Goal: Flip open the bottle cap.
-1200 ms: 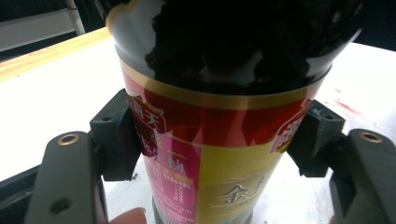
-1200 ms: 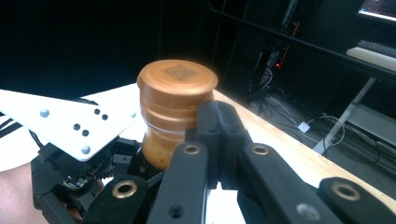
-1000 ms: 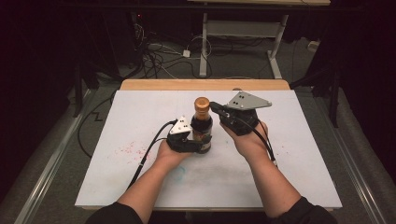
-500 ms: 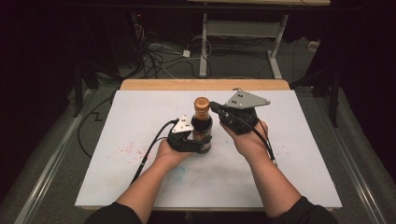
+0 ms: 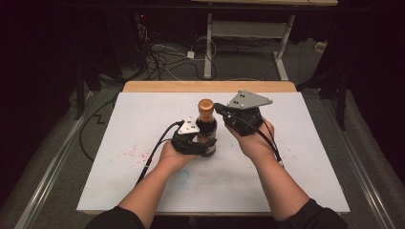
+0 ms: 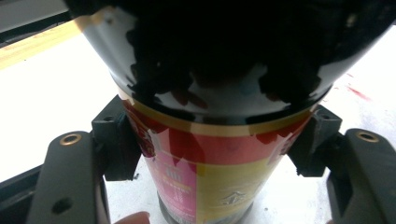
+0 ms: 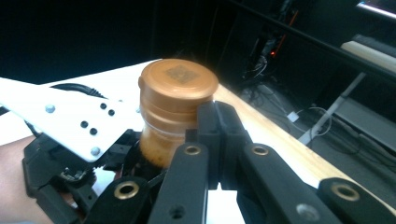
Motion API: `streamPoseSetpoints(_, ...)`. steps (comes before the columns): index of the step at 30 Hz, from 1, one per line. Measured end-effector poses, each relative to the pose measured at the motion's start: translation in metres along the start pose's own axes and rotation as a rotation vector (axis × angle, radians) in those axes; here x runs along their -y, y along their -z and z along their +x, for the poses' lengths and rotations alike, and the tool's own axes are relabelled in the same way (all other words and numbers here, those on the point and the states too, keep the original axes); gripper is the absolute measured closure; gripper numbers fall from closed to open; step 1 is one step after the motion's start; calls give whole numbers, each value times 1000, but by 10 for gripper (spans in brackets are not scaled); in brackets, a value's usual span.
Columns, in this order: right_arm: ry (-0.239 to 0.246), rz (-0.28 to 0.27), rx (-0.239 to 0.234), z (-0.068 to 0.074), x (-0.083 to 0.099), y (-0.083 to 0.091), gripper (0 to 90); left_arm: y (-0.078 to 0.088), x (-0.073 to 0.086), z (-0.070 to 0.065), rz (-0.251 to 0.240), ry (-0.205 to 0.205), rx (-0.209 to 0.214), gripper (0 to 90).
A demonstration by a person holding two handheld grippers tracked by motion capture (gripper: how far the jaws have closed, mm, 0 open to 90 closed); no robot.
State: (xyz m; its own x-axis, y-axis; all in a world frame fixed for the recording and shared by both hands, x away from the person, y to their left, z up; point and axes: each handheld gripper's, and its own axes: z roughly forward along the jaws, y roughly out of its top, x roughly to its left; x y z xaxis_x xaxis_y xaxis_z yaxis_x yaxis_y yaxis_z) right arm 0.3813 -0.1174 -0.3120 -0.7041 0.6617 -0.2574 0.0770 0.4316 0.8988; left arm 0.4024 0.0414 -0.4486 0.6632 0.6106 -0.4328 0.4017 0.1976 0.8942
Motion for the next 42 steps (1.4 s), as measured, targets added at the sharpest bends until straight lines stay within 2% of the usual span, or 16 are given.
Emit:
streamPoseSetpoints(2,-38,-73,-9,-2,-7,9,900,-1,2,-3,-3,-15,-2,298)
streamPoseSetpoints(3,-7,-92,10,1,-15,14,900,-4,3,-4,-16,-16,1,297)
streamPoseSetpoints(5,27,-112,-15,6,-30,19,900,-5,2,-5,-12,-20,-2,295)
streamPoseSetpoints(7,23,-116,-11,7,-36,21,900,-5,2,-5,-12,-15,-6,294)
streamPoseSetpoints(8,7,-108,-11,5,-34,20,900,1,1,3,53,-81,-15,293)
streamPoseSetpoints(9,4,-99,-4,3,-31,19,900,1,1,3,53,-81,-15,293)
streamPoseSetpoints(10,-3,-90,-1,0,-26,17,900,-2,1,-1,-19,6,0,292)
streamPoseSetpoints(13,-49,-67,5,-7,-9,13,900,-1,2,-1,-24,3,8,290)
streamPoseSetpoints(19,-72,-35,-4,-13,10,9,900,0,4,0,-39,10,18,289)
streamPoseSetpoints(27,-76,-28,-35,-11,15,6,900,0,4,0,-41,14,17,287)
streamPoseSetpoints(42,-69,-4,-61,-6,19,0,900,0,4,0,-44,17,15,286)
